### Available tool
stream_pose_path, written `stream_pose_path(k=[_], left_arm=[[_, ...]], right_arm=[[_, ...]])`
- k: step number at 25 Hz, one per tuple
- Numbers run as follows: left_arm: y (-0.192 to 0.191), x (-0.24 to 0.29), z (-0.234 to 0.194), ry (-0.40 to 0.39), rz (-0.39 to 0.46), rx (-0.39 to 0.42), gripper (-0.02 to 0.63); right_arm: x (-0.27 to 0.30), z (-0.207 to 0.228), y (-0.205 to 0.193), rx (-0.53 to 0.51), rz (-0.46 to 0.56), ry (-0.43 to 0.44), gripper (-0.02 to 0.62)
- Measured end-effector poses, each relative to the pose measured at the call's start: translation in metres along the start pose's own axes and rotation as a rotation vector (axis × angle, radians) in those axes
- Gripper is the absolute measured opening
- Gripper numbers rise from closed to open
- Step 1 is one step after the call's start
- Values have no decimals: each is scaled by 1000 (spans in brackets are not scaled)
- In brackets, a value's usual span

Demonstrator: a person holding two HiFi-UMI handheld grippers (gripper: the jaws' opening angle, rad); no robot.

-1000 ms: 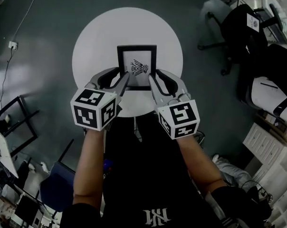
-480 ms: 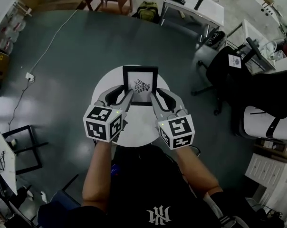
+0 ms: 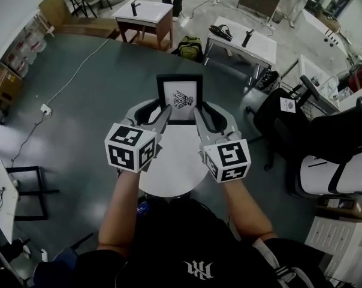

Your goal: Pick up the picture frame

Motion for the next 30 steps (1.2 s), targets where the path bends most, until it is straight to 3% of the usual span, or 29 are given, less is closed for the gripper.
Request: stream_pose_path(k=[15,30], left_arm=[[99,-67,-4,72,218,105,110],[153,-102,14,75,358,191,100]], right_arm=[[-21,-35,115,-98,218,0,71],[-60,-49,171,-155,367,-36,55]])
Point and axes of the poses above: the fingertips, and each gripper's own axes: x forward along the fingers, z to its right, y out of its top, the point moved 1 cm from there along -x, backward along the fingers, and after that the axes turned 6 degrees about x, right-handed, at the moved point
